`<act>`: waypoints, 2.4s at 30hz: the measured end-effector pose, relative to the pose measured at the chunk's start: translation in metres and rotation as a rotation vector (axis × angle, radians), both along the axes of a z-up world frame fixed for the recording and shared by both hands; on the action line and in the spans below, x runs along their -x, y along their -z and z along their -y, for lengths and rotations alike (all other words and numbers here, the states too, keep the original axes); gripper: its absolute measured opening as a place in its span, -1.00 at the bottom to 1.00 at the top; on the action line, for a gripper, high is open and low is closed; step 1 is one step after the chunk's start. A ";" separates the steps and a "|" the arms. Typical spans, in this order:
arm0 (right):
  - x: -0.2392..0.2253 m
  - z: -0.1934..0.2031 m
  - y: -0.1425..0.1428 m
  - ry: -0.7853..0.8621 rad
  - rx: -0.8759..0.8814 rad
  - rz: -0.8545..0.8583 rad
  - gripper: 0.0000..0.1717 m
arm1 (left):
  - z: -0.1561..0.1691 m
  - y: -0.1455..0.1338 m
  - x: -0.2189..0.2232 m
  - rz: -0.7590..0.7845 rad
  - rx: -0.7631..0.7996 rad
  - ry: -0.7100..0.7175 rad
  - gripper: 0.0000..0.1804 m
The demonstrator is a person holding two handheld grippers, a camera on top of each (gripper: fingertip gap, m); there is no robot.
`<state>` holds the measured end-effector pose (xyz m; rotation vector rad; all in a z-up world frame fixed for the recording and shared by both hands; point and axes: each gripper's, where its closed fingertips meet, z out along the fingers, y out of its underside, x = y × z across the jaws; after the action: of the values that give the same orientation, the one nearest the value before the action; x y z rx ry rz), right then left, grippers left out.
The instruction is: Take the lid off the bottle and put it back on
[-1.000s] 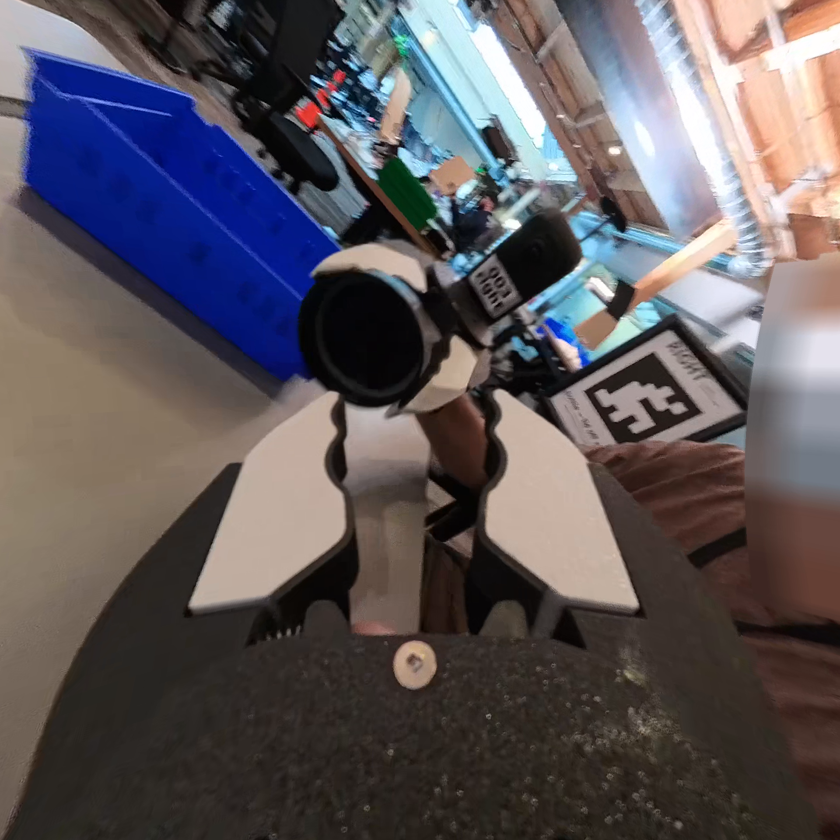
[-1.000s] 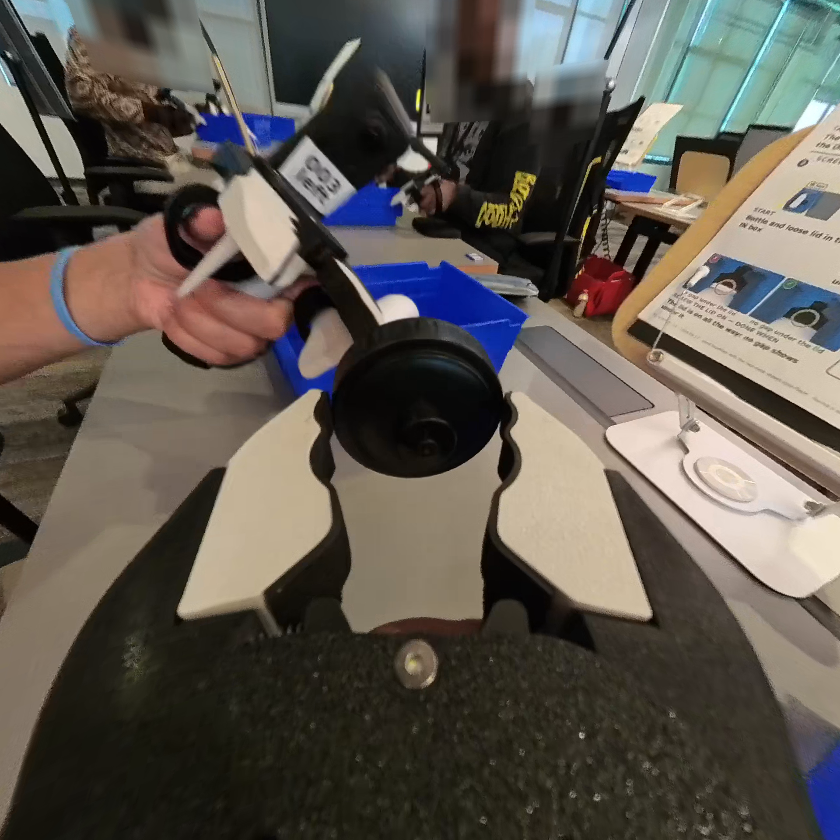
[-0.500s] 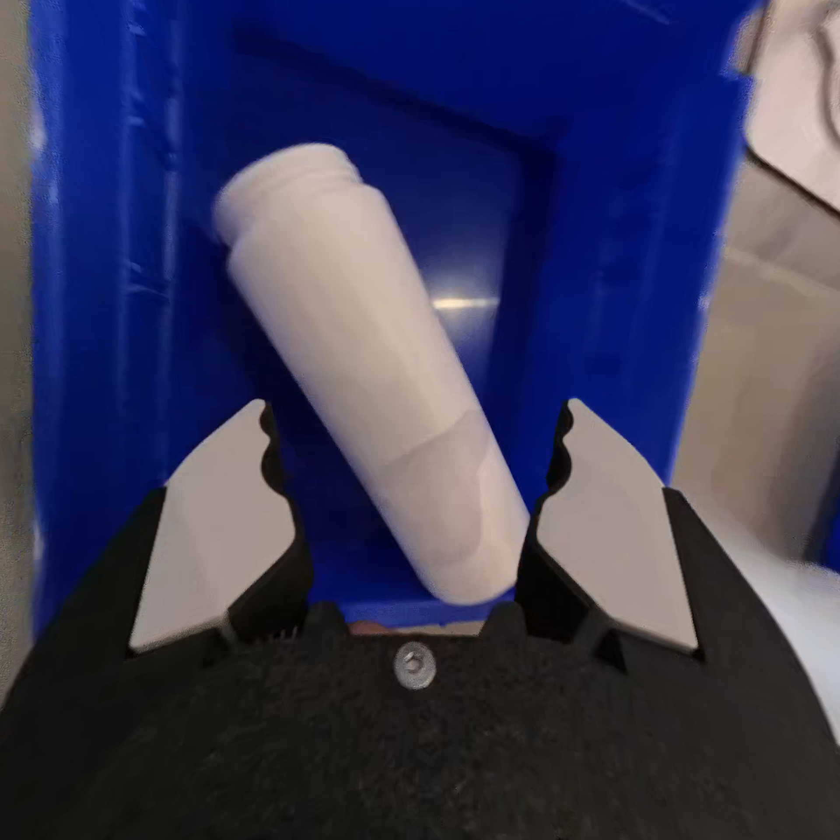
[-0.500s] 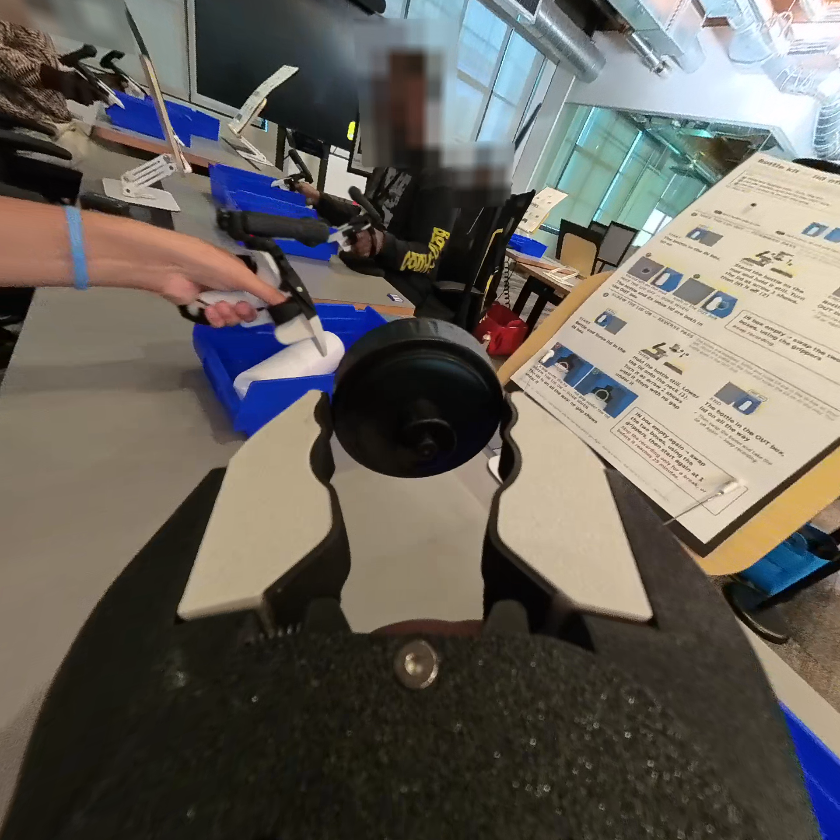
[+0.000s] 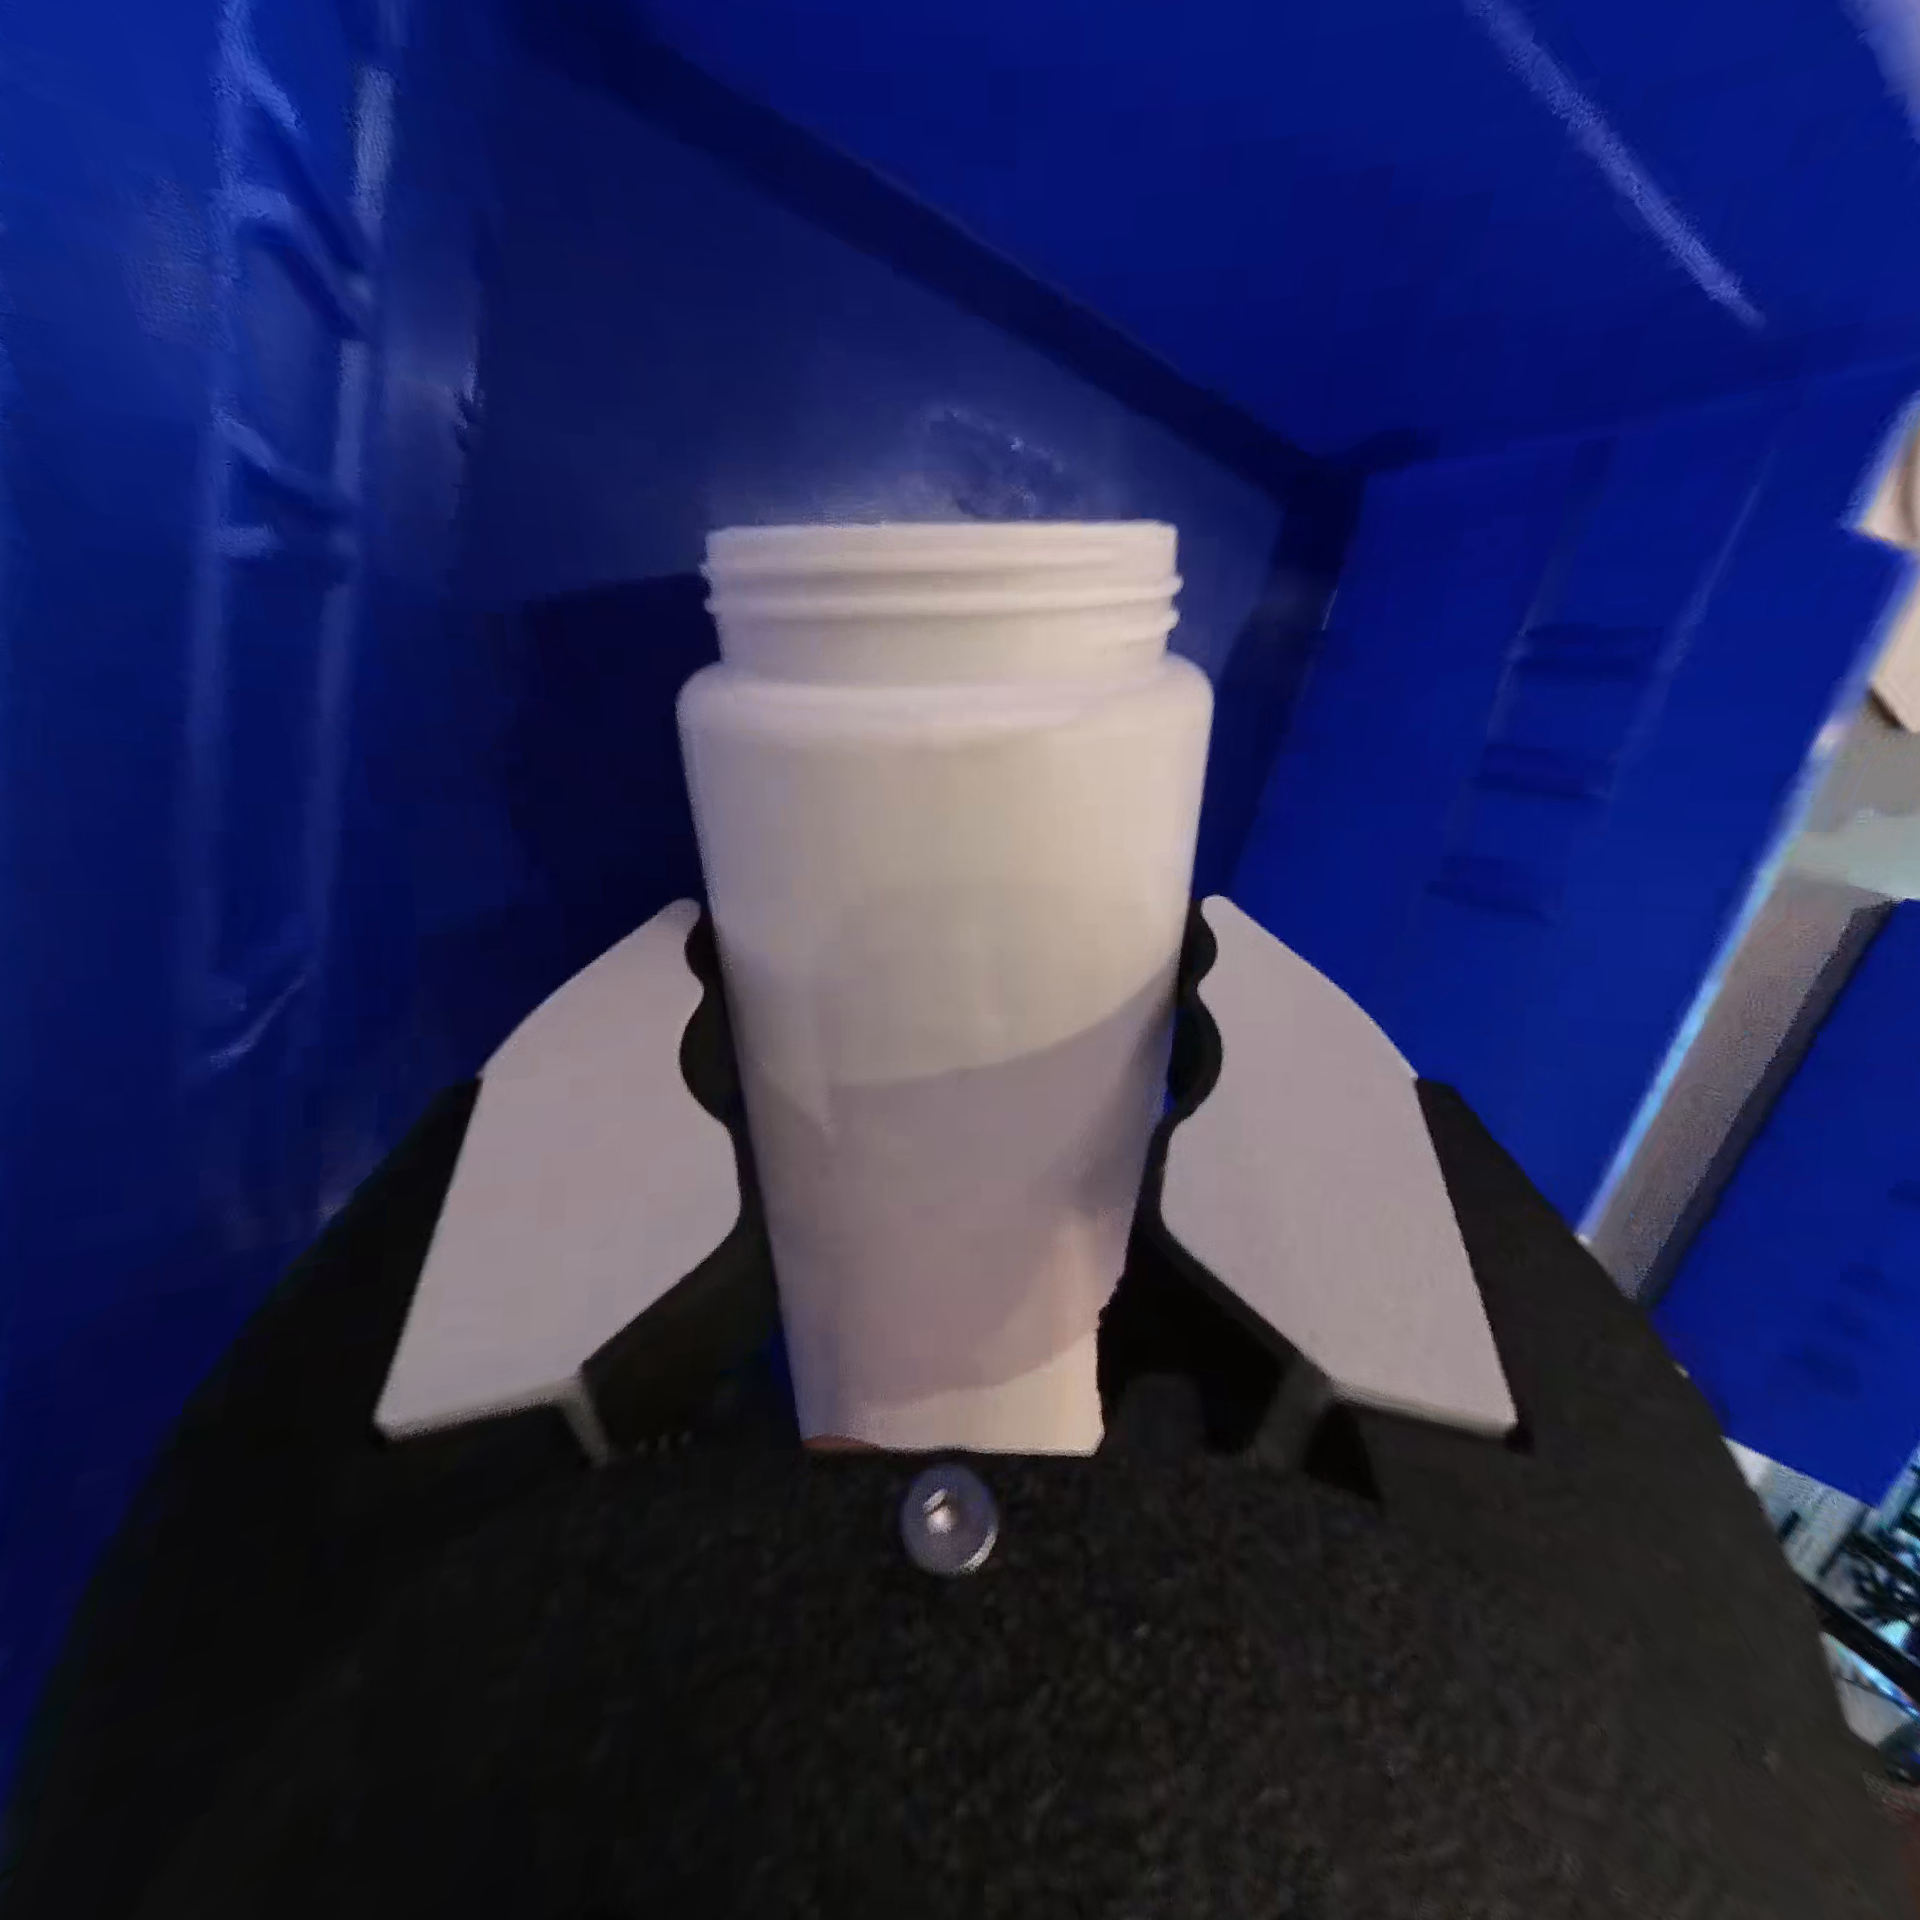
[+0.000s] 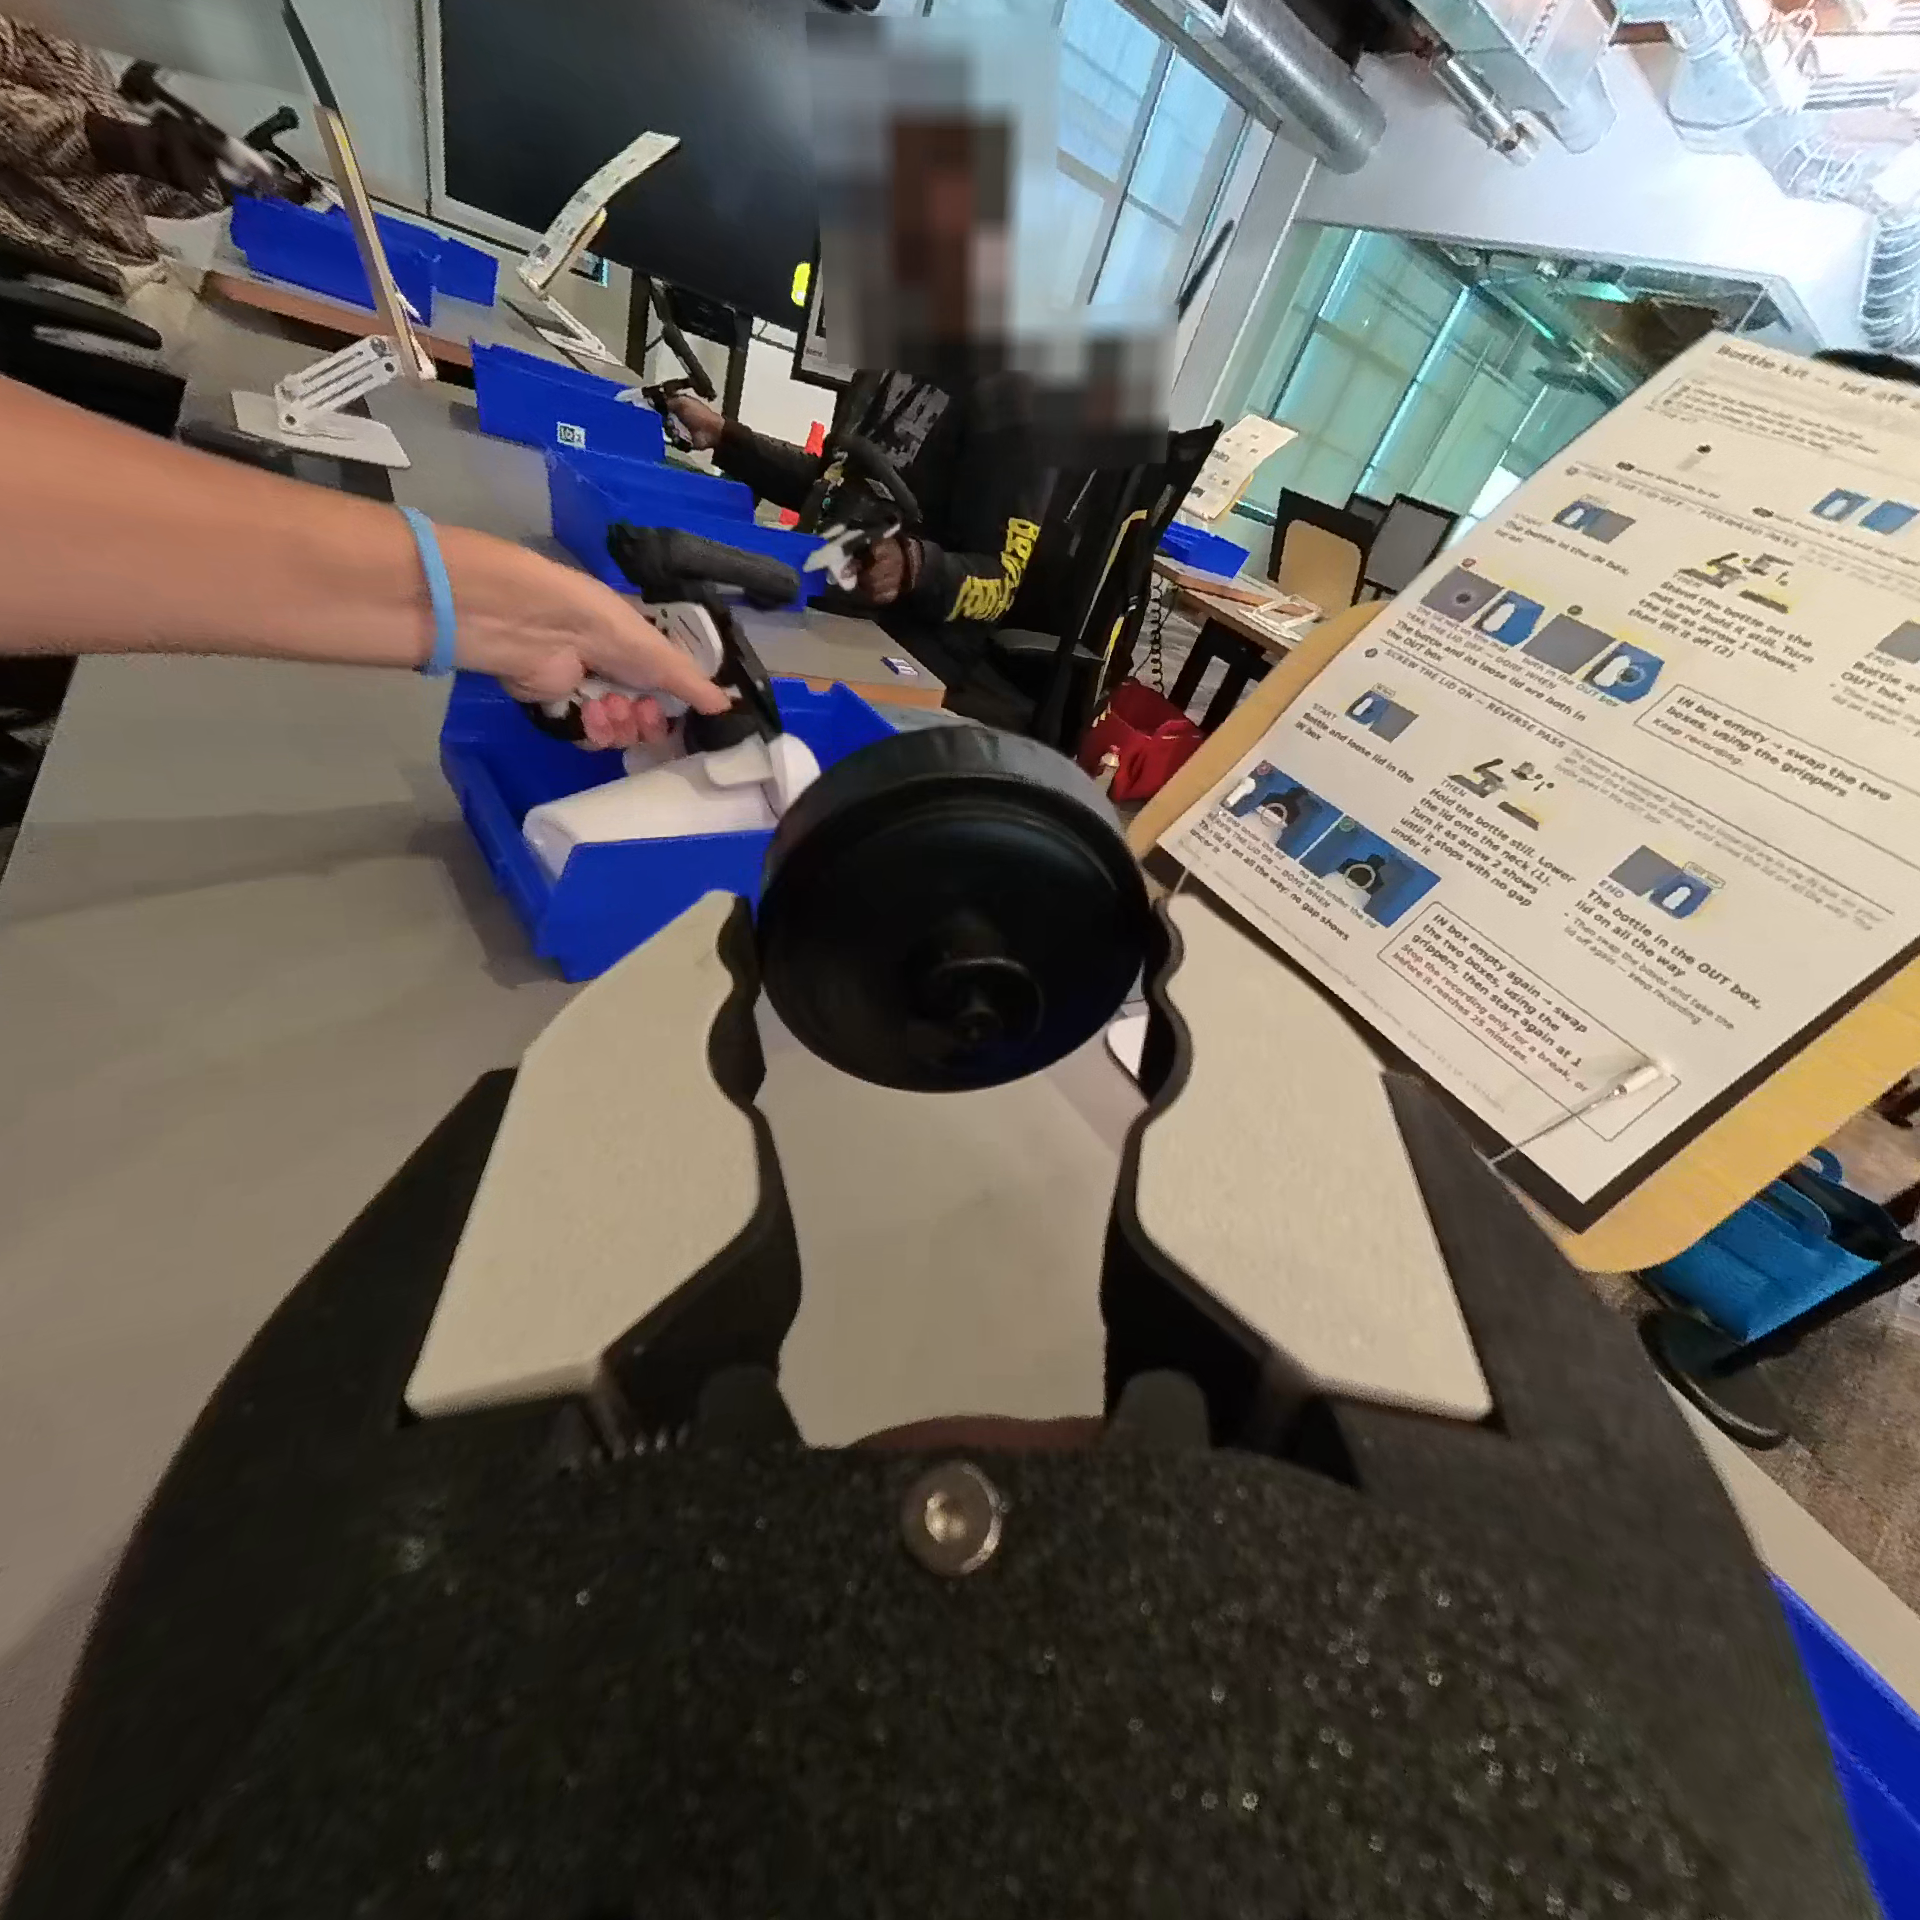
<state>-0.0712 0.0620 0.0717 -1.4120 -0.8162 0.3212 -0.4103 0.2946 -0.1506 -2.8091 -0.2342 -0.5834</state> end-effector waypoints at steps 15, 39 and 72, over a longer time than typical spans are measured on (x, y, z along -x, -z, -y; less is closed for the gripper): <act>-0.032 -0.008 -0.003 0.058 0.004 -0.024 -0.17 | 0.053 -0.269 -0.123 0.098 -1.019 0.370 -0.10; -0.049 -0.033 0.042 0.100 0.143 0.037 -0.17 | 0.090 -0.088 -0.330 0.118 -1.071 0.926 -0.10; 0.025 -0.118 0.072 -0.176 0.788 1.271 -0.18 | 0.109 -0.089 -0.325 0.209 -1.150 0.998 -0.10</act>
<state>-0.0959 0.1799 -0.0001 -2.2962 -1.9921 -0.2259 -0.0849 0.1857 -0.0617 -1.5602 1.1390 -0.8153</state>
